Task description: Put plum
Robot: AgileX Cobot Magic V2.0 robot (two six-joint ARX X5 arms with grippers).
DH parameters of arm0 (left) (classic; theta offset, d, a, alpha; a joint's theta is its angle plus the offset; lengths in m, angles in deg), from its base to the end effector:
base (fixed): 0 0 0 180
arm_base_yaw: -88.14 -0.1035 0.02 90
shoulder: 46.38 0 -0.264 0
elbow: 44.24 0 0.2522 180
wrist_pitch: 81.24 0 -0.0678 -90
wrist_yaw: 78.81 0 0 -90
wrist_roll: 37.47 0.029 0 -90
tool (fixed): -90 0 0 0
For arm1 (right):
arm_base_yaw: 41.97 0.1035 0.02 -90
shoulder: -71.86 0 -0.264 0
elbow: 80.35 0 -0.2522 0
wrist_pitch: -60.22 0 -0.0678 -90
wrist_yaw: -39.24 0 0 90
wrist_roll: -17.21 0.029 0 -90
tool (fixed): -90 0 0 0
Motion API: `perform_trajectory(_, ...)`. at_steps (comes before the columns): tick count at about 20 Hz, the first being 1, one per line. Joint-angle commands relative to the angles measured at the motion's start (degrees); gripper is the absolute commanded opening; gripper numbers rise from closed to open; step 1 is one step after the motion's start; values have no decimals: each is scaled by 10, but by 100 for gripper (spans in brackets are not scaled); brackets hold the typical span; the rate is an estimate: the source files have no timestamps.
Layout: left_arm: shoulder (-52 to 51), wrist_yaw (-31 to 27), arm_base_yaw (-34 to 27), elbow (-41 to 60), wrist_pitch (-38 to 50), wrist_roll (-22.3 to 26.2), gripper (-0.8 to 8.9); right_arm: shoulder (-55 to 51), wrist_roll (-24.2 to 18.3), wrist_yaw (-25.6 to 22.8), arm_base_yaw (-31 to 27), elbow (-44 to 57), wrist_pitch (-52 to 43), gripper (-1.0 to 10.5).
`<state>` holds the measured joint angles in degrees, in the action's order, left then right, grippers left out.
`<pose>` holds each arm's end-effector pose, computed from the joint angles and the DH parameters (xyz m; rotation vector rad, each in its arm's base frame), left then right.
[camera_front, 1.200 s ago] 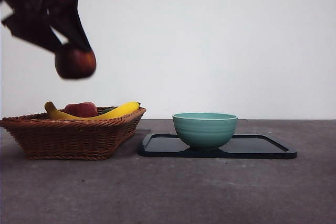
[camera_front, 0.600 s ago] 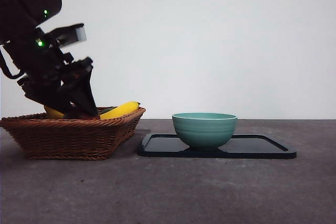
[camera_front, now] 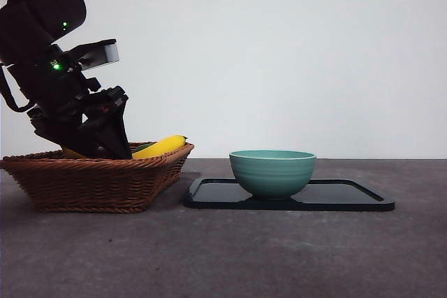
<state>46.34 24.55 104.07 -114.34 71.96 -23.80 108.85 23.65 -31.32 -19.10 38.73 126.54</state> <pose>0.3134 -0.0964 0.1973 0.2381 0.8102 -0.5806 0.0975 0.0516 0.3005 0.0796 0.7945 0.6605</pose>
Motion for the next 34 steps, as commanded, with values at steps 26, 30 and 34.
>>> perform_trajectory(26,-347,233,7,-22,-314,-86,405,3,6,1,3,-6,-2,171)
perform_trajectory(30,-362,246,7,-22,-369,-79,405,3,7,1,3,-6,-2,171)
perform_trajectory(34,-362,246,7,-22,-370,-78,405,3,9,1,3,-6,-2,171)
